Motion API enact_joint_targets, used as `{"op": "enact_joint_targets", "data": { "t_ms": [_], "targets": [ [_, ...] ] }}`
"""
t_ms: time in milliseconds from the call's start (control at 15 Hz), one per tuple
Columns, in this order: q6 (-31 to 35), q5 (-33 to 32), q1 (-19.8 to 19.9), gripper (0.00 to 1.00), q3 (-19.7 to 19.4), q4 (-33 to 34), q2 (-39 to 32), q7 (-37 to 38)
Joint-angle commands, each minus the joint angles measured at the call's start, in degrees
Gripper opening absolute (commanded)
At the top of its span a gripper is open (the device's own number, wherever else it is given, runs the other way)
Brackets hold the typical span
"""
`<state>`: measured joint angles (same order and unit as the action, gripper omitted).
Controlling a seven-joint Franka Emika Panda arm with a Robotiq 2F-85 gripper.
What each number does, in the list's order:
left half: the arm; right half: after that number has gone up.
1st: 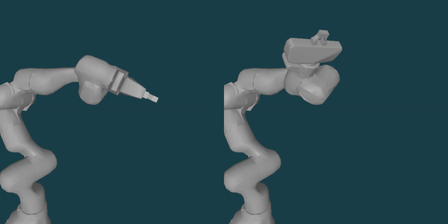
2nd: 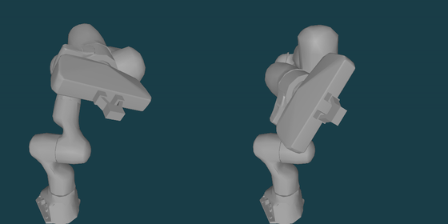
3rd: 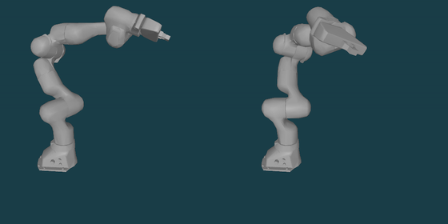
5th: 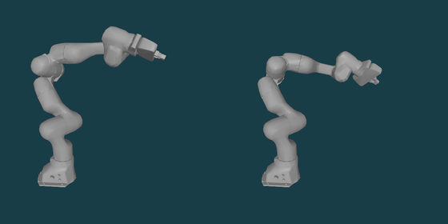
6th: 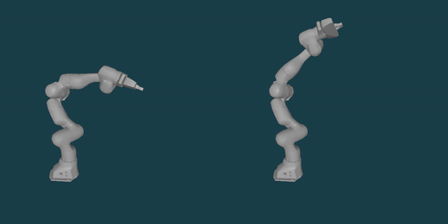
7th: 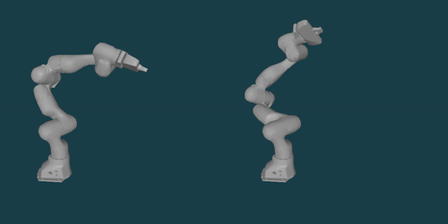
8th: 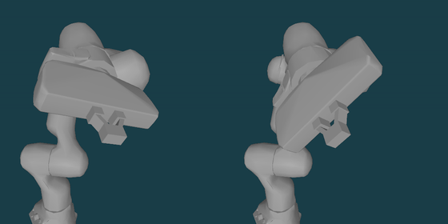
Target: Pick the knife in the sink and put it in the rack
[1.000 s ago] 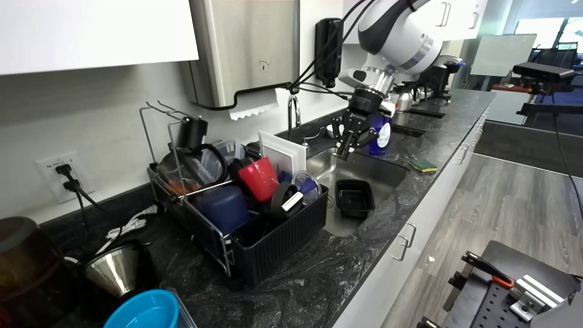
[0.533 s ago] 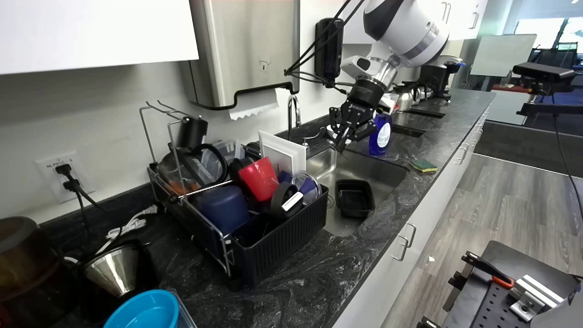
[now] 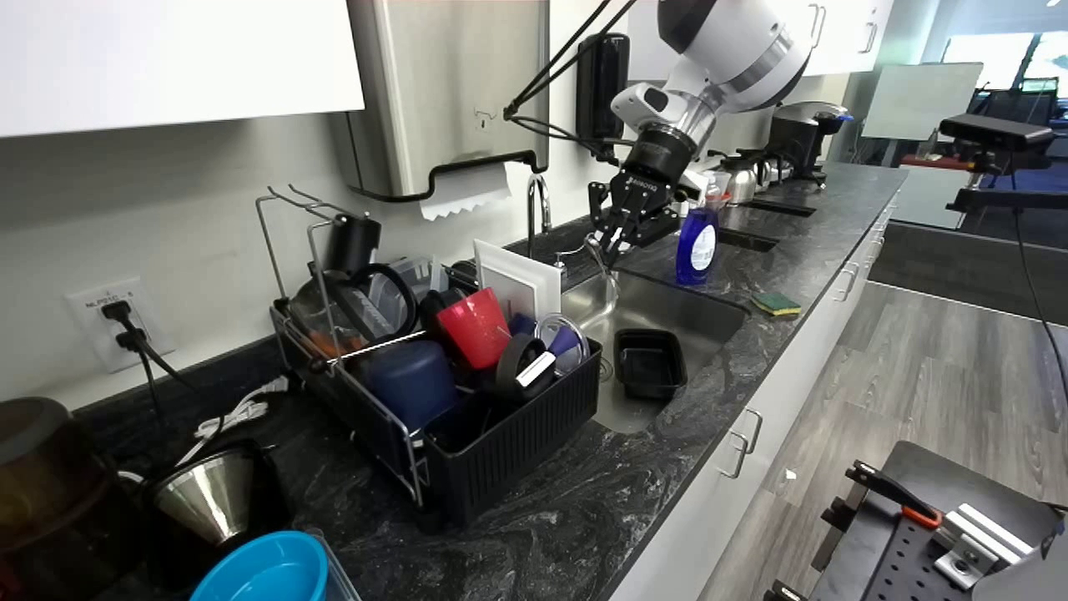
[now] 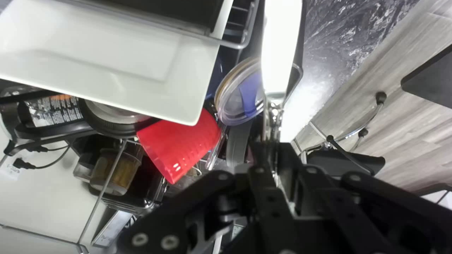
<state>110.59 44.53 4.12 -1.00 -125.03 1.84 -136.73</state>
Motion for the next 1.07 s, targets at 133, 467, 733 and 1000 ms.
{"op": "enact_joint_targets", "data": {
  "t_ms": [133,467,733,1000],
  "targets": [
    [-7.6,1.7,-1.0,0.04,-0.5,5.9,-4.0,1.2],
    [-10.0,2.0,-1.4,0.04,-0.2,8.5,-5.4,4.6],
    [-11.0,3.4,-1.4,0.04,-0.2,10.1,-4.8,8.0],
    [-11.8,5.7,-1.8,0.04,0.0,11.1,-4.1,11.8]
  ]
}}
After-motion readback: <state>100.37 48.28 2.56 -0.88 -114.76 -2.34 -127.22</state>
